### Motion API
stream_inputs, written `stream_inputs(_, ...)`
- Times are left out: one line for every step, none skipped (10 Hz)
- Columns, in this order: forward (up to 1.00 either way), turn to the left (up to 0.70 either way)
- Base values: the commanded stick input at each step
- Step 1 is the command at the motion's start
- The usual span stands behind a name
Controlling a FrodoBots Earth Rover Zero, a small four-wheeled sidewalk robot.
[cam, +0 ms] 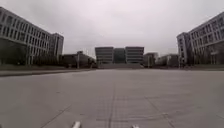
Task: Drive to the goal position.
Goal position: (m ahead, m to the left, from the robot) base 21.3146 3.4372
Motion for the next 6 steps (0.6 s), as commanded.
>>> stream_inputs(0.7,0.0)
stream_inputs(0.7,0.0)
stream_inputs(0.7,0.0)
stream_inputs(0.7,0.0)
stream_inputs(0.7,0.0)
stream_inputs(0.7,0.0)
